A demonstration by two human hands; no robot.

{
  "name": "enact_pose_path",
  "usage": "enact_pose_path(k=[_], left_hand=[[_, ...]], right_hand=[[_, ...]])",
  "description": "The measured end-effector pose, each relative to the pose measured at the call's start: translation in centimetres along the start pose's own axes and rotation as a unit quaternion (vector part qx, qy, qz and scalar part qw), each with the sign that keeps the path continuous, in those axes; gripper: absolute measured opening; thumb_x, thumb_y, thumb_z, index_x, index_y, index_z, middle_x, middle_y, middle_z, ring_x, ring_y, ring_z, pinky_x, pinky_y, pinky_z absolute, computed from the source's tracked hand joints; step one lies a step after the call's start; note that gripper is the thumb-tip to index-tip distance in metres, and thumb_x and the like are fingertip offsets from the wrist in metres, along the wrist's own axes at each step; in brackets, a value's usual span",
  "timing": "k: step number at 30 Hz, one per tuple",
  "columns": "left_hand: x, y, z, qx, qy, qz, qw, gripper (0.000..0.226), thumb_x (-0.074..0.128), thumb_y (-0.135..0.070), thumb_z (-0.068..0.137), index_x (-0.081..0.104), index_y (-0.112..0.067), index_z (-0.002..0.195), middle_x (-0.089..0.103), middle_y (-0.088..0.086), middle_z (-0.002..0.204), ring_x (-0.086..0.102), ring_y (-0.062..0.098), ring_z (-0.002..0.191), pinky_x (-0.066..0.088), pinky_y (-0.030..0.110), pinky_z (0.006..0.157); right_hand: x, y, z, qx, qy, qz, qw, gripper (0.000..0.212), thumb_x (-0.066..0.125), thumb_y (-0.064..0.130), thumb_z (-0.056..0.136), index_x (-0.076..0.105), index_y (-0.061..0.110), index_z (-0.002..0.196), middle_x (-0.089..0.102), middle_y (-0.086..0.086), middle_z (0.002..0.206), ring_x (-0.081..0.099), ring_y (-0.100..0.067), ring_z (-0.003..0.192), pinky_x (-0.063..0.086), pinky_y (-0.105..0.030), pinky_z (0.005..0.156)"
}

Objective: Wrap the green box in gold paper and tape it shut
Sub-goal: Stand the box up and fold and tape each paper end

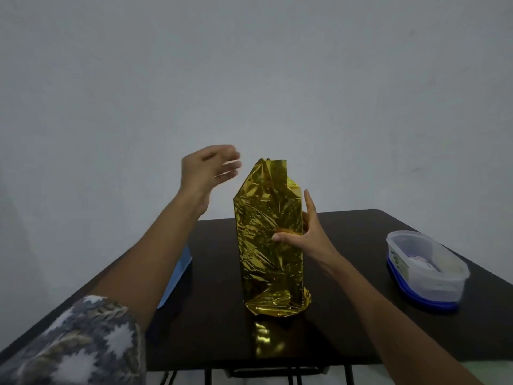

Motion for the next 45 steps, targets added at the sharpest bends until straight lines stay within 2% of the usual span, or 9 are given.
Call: enact_pose_path(k=[2, 4, 8, 13, 29, 34, 40, 42, 45], left_hand=[[-4.6, 2.3, -1.1, -0.014, -0.124, -0.016, 0.992, 0.033, 0.07, -0.024, 0.084, 0.065, -0.009, 0.113, 0.069, 0.009, 0.108, 0.068, 0.02, 0.097, 0.055, 0.032, 0.085], [-9.8, 4.8, -3.8, -0.014, -0.211, 0.195, 0.958, 0.068, 0.073, -0.041, 0.078, 0.049, -0.014, 0.135, 0.056, 0.008, 0.132, 0.053, 0.02, 0.121, 0.044, 0.039, 0.101], [-16.2, 11.3, -9.7, -0.085, -0.179, 0.596, 0.778, 0.124, 0.074, -0.062, 0.061, 0.002, -0.018, 0.152, 0.011, 0.016, 0.157, 0.006, 0.033, 0.145, 0.008, 0.059, 0.111], [-18.1, 14.8, -11.8, -0.17, -0.226, 0.36, 0.889, 0.125, 0.088, -0.023, 0.061, 0.0, -0.02, 0.151, 0.024, 0.019, 0.152, 0.031, 0.04, 0.135, 0.036, 0.055, 0.1], [-12.7, 15.5, -12.4, -0.172, -0.188, 0.355, 0.899, 0.105, 0.082, -0.023, 0.07, 0.013, -0.019, 0.149, 0.045, 0.023, 0.135, 0.044, 0.043, 0.122, 0.042, 0.051, 0.092], [-11.2, 13.0, -11.3, -0.084, -0.111, 0.465, 0.875, 0.115, 0.063, -0.062, 0.073, -0.01, -0.019, 0.151, 0.004, 0.005, 0.159, 0.005, 0.027, 0.146, 0.01, 0.059, 0.111], [0.9, 2.0, -5.3, 0.101, 0.105, 0.325, 0.934, 0.061, 0.071, -0.055, 0.067, 0.062, -0.028, 0.12, 0.05, -0.022, 0.128, 0.039, -0.004, 0.125, 0.03, 0.026, 0.108], [3.5, 1.0, -2.9, 0.077, 0.157, 0.326, 0.929, 0.033, 0.079, -0.044, 0.068, 0.076, -0.024, 0.093, 0.072, -0.008, 0.099, 0.063, 0.003, 0.097, 0.048, 0.032, 0.093], [4.4, 0.4, -0.6, 0.02, 0.163, 0.281, 0.946, 0.032, 0.083, -0.032, 0.065, 0.074, -0.003, 0.074, 0.068, 0.023, 0.079, 0.06, 0.019, 0.071, 0.045, 0.034, 0.071]], right_hand=[[0.1, -0.1, -0.1, 0.002, 0.0, 0.003, 1.0, 0.125, 0.084, 0.026, 0.057, -0.002, 0.044, 0.146, 0.015, -0.008, 0.156, 0.018, -0.024, 0.143, 0.027, -0.047, 0.113], [0.1, -0.3, -0.2, 0.006, 0.002, 0.007, 1.0, 0.13, 0.085, 0.031, 0.051, -0.002, 0.046, 0.146, 0.015, -0.009, 0.156, 0.018, -0.025, 0.143, 0.026, -0.051, 0.113], [0.3, -0.3, -0.1, 0.008, 0.002, 0.013, 1.0, 0.132, 0.088, 0.032, 0.05, -0.002, 0.045, 0.146, 0.018, -0.012, 0.155, 0.022, -0.026, 0.142, 0.028, -0.051, 0.112], [0.1, 0.0, -0.4, 0.004, -0.01, 0.012, 1.0, 0.127, 0.082, 0.027, 0.055, -0.004, 0.04, 0.148, 0.015, -0.014, 0.155, 0.019, -0.027, 0.143, 0.026, -0.047, 0.113], [0.1, 0.3, -0.5, 0.002, -0.012, -0.011, 1.0, 0.12, 0.079, 0.019, 0.064, -0.004, 0.036, 0.149, 0.009, -0.012, 0.157, 0.009, -0.026, 0.144, 0.022, -0.043, 0.111], [-0.1, 0.3, -0.6, 0.003, -0.011, -0.008, 1.0, 0.118, 0.079, 0.014, 0.067, -0.003, 0.037, 0.149, 0.009, -0.011, 0.157, 0.01, -0.025, 0.144, 0.023, -0.042, 0.111], [0.2, 0.2, -0.2, 0.003, 0.016, 0.013, 1.0, 0.13, 0.092, 0.028, 0.049, 0.006, 0.038, 0.146, 0.038, 0.006, 0.134, 0.045, -0.016, 0.121, 0.05, -0.021, 0.082], [0.2, 0.2, -0.2, -0.003, 0.017, 0.018, 1.0, 0.13, 0.088, 0.04, 0.039, 0.01, 0.041, 0.144, 0.042, 0.019, 0.118, 0.048, -0.012, 0.115, 0.047, -0.015, 0.072], [-0.1, 0.1, 0.1, -0.009, 0.018, 0.03, 0.999, 0.142, 0.088, 0.055, 0.025, 0.01, 0.042, 0.143, 0.041, 0.017, 0.119, 0.046, -0.008, 0.112, 0.046, -0.015, 0.075]])
Point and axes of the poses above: each hand's wrist, its own z-axis towards the middle knuckle, its own x-axis out of the palm, y = z × x, the point moved 7 cm from there along z, towards the middle knuckle
